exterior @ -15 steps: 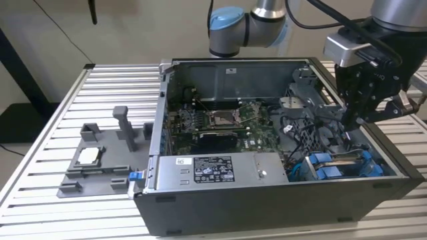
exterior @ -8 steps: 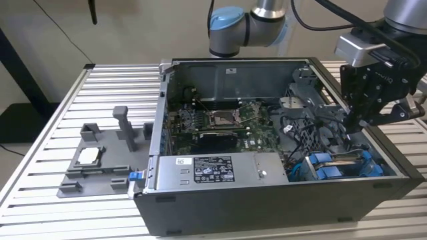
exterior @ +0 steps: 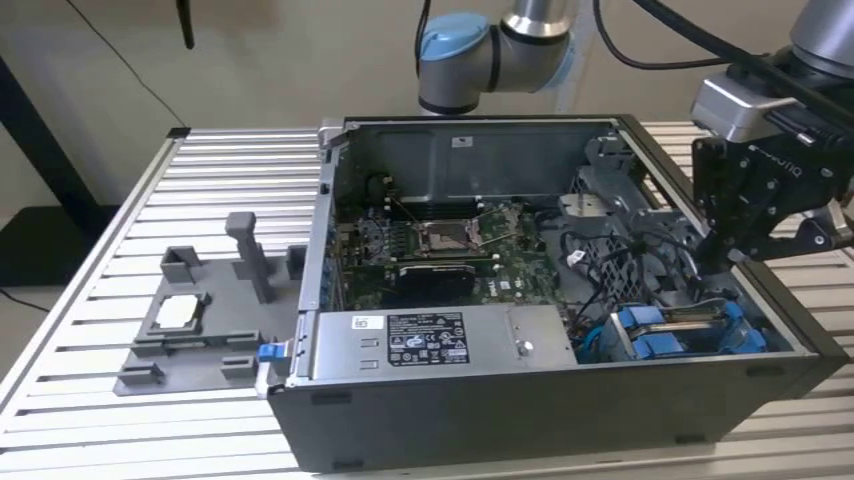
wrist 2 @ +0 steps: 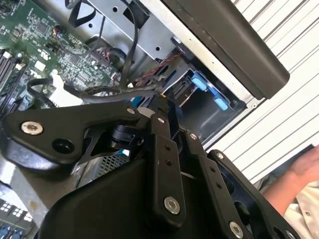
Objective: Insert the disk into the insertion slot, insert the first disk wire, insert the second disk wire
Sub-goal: 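Insert the first disk wire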
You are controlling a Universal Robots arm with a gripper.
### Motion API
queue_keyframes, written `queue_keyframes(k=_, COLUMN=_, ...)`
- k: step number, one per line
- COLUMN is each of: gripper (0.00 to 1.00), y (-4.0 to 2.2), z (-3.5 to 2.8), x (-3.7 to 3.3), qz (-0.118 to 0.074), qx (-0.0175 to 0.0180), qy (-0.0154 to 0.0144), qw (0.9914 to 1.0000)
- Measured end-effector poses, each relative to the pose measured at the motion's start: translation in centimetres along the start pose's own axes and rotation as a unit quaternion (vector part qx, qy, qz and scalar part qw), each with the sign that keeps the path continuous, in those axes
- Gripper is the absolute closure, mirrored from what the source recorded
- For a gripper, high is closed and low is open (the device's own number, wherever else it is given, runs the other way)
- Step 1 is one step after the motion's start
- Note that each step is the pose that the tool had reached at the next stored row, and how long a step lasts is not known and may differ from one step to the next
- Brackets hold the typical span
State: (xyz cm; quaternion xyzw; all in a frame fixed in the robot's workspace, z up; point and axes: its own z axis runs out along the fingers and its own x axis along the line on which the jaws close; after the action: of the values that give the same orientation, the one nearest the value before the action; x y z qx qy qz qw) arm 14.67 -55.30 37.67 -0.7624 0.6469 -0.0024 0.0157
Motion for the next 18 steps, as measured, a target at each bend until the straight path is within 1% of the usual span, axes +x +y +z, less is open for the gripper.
queue_keyframes(k=3, gripper=0.81, y=-0.28, z=0.21, x=0.16, qz=0.000, qx=-0.0084, qy=-0.0014, qw=0.99996)
queue_keyframes(k=6, gripper=0.81, y=-0.51, z=0.43, x=0.27, qz=0.001, qx=-0.0148, qy=-0.0025, qw=0.99989)
queue_keyframes(k=7, gripper=0.81, y=-0.59, z=0.52, x=0.30, qz=0.001, qx=-0.0163, qy=-0.0027, qw=0.99986)
queue_keyframes(k=9, gripper=0.81, y=-0.78, z=0.76, x=0.36, qz=0.002, qx=-0.0180, qy=-0.0030, qw=0.99983)
queue_keyframes(k=10, gripper=0.81, y=-0.81, z=0.86, x=0.37, qz=0.002, qx=-0.0181, qy=-0.0027, qw=0.99983)
queue_keyframes(k=13, gripper=0.81, y=-0.81, z=1.17, x=0.38, qz=0.003, qx=-0.0186, qy=-0.0006, qw=0.99982)
queue_keyframes(k=15, gripper=0.81, y=-0.81, z=1.39, x=0.38, qz=0.010, qx=-0.0190, qy=-0.0007, qw=0.99977)
queue_keyframes(k=18, gripper=0.81, y=-0.80, z=1.82, x=0.39, qz=0.029, qx=-0.0190, qy=-0.0005, qw=0.99939)
